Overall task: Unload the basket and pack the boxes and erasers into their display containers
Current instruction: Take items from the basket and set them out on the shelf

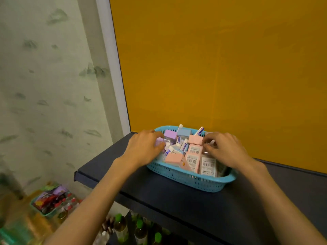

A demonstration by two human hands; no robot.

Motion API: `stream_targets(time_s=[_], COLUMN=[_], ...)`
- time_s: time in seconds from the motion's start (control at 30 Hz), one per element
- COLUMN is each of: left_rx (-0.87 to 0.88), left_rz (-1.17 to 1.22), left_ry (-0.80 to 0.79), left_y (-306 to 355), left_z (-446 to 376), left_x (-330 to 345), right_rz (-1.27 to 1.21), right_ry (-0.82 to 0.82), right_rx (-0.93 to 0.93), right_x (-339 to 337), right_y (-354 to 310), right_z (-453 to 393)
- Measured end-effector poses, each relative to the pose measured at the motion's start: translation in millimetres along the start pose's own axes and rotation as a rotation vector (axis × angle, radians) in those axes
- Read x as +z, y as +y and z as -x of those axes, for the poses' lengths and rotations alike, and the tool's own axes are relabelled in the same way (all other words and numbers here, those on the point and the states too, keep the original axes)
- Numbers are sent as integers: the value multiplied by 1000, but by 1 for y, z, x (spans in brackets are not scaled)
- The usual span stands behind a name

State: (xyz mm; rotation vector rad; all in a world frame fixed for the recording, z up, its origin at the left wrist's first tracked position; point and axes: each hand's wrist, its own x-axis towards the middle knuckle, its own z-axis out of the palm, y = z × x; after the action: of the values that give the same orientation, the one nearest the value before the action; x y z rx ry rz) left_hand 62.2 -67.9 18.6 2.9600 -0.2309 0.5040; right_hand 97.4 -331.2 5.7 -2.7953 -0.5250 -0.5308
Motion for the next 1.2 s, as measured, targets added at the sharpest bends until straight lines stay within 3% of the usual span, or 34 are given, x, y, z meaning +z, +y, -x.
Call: stream_targets(time_s=[0.33, 0.67, 1.0, 1.2], left_rx=[139, 220, 283, 278], left_rz=[-13, -25, 29, 205], left_ry=[-25, -185, -122, 75], left_y=[-3, -15, -37, -54], left_z=[-75, -127, -133, -131], left_x=[34, 59, 62, 49], right_rz=[4, 63, 89, 77], right_ry=[-56, -52, -44, -18], right_rx=[79, 178, 186, 126], right_x=[8, 9, 18, 24], right_y=[14, 13, -1, -21], right_z=[-10, -17, -34, -49])
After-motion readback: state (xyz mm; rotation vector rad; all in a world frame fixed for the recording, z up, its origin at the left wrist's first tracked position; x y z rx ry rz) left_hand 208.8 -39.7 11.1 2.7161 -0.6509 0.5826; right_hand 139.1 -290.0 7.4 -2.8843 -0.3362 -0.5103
